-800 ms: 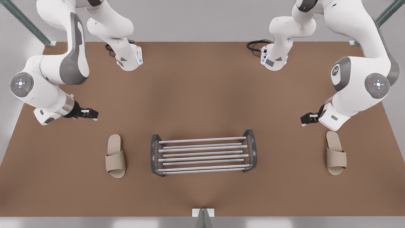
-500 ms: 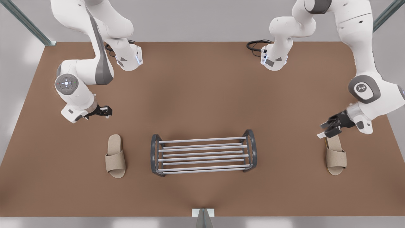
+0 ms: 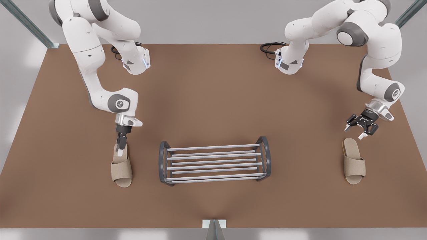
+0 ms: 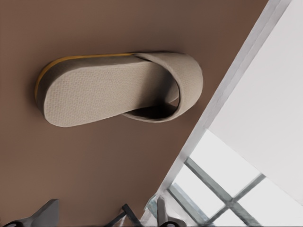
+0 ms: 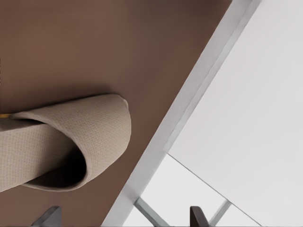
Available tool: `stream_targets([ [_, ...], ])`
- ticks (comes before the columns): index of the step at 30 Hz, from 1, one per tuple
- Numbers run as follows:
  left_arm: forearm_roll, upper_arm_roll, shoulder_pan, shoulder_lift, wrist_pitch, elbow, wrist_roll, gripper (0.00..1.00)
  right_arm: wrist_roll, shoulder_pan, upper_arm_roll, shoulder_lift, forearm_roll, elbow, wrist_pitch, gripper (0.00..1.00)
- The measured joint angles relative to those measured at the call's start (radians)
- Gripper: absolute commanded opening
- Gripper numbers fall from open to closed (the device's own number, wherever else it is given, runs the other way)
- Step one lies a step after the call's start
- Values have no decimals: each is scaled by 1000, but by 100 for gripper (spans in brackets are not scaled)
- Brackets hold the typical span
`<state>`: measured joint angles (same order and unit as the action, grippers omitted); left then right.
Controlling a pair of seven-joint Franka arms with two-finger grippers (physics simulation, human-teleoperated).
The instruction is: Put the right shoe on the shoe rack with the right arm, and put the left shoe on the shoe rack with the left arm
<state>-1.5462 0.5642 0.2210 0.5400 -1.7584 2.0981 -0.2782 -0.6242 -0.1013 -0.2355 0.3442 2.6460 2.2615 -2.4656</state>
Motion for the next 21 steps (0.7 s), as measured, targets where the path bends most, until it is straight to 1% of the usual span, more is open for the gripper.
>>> stream_targets([
  [5, -1, -1, 96, 64, 106, -12, -226, 100, -237, -20, 16, 49, 237, 3, 47, 100],
  [9, -48, -10, 144, 91, 143, -16, -351, 100, -402, -21, 60, 90, 251, -5, 84, 100],
  [11, -108, -42, 154, 127, 141, -68, -405, 100, -472, -18, 69, 115, 251, -16, 103, 100],
  [13, -183, -91, 170, 158, 118, -132, -456, 100, -533, -15, 76, 128, 251, -32, 117, 100],
  [17, -261, -133, 190, 174, 63, -217, -542, 100, -639, 15, 84, 143, 251, -55, 136, 100],
  [21, -284, -211, 190, 154, -55, -242, -589, 100, -723, 29, 109, 196, 251, -76, 174, 100],
])
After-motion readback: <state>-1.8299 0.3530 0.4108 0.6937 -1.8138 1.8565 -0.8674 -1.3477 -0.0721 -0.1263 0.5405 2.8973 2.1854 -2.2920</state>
